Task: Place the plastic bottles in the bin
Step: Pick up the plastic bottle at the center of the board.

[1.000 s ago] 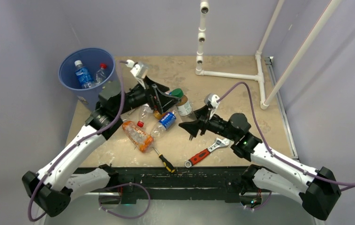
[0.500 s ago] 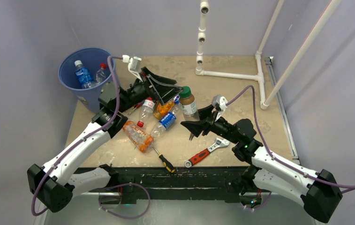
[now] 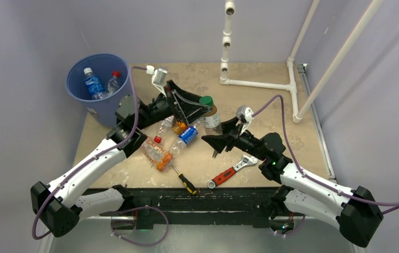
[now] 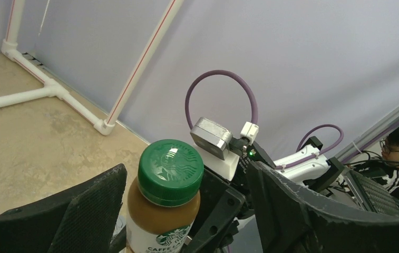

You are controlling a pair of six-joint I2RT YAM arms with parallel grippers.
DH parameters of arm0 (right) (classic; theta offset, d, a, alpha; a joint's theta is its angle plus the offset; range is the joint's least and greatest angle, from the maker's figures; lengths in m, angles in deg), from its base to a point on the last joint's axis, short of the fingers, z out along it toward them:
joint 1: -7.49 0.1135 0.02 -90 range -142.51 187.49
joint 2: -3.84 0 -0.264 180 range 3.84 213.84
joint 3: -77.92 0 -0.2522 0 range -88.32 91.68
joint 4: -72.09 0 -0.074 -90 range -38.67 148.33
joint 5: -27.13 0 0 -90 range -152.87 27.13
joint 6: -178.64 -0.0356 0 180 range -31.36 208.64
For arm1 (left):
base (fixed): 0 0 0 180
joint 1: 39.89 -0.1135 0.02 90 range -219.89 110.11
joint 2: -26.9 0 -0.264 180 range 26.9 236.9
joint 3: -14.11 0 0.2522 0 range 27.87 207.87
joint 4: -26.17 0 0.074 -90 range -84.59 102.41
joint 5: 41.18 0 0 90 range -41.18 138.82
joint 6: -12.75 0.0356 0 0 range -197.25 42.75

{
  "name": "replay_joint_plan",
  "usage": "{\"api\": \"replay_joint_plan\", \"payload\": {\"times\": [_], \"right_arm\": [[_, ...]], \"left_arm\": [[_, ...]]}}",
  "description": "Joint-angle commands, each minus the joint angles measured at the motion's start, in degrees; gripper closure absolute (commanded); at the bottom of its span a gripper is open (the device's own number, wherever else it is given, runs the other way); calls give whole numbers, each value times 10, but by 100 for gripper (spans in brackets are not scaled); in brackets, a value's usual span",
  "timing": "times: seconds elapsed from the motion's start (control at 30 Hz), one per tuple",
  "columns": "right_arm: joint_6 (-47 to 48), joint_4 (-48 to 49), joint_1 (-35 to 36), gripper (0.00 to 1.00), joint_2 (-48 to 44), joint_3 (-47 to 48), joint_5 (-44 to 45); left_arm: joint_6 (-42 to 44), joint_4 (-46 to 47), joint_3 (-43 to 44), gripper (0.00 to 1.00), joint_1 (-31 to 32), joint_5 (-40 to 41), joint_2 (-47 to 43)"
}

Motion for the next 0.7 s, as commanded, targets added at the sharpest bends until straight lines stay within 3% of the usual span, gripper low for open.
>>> {"api": "replay_joint_plan", "payload": {"times": [0.0, 0.23, 0.33, 0.4, 0.5, 0.67], "right_arm": [[-6, 39, 2, 65, 1, 12, 15], [-5, 36, 3, 66, -1, 12, 17], [-4, 34, 3, 65, -2, 11, 16], [-4, 32, 3, 66, -4, 11, 15], [-4, 28, 4, 65, -6, 12, 15], [-1, 24, 4, 65, -4, 12, 12]], "left_arm": [[19, 12, 7, 18, 16, -2, -1], [36, -2, 8, 49, 20, 13, -2], [36, -1, 11, 56, 21, 13, 1], [36, -1, 13, 56, 22, 11, 5], [37, -3, 12, 46, 24, 11, 11], [39, -4, 14, 43, 28, 13, 17]]}}
